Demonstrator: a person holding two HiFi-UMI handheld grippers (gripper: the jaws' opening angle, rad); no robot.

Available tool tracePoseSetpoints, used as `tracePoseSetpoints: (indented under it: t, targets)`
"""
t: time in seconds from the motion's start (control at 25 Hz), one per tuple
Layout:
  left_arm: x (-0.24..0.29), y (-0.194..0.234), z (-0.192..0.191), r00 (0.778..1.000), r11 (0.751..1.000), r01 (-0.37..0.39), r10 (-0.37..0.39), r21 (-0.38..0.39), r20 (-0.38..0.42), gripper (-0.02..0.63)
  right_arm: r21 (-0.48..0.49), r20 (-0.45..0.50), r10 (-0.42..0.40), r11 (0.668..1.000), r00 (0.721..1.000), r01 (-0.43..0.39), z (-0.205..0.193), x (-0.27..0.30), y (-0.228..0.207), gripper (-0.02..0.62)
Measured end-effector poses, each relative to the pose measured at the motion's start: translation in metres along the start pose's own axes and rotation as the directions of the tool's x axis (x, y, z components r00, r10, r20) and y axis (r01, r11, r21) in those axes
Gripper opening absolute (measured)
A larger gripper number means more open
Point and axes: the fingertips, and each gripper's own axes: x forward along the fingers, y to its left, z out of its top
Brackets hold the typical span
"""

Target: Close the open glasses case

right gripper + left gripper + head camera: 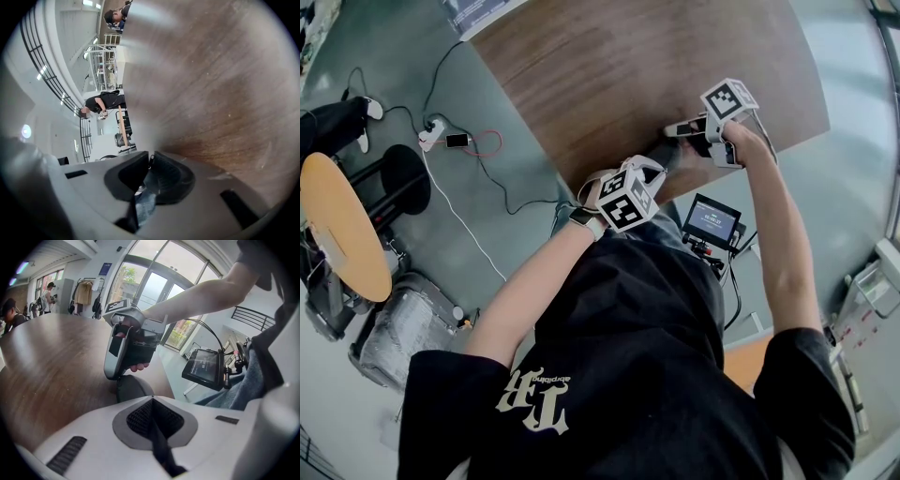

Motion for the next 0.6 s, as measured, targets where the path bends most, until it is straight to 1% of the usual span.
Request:
tracePoseSetpoints:
  t: [0.04,0.08,0.16,0.2,0.44,0.6]
  targets:
    - [0.0,0.0,0.0,1.0,1.0,0.001,-0.001,-0.001,0.0,-0.003,-0.006,0.002,0.003,1.0,1.0,-0.003,0.0,0.0,0.001,0.014]
    - [0.0,0.001,0.001,1.0,1.0,0.002,-0.002,-0.002,0.0,-0.003,-0.012,0.006,0.018,1.0,1.0,-0.018,0.001,0.0,0.004,-0.004]
    - [0.001,0.002,0.002,1.0,1.0,0.004,-0.004,-0.004,-0.001,-0.003,-0.025,0.017,0.051,0.998,0.999,-0.051,0.001,0.0,0.01,-0.009]
    - [0.001,0.002,0.002,1.0,1.0,0.005,-0.005,-0.004,-0.002,-0.003,-0.033,0.024,0.054,0.998,0.998,-0.053,0.001,-0.001,0.011,-0.009]
    - [0.002,0.003,0.0,1.0,1.0,0.005,-0.005,-0.009,-0.009,-0.003,-0.042,0.099,0.024,0.999,0.995,-0.019,0.004,-0.006,0.006,-0.012]
    - [0.003,0.006,0.0,1.0,1.0,0.005,-0.005,-0.011,-0.01,-0.003,-0.026,0.136,0.02,1.0,0.991,-0.016,0.005,-0.011,0.003,-0.012]
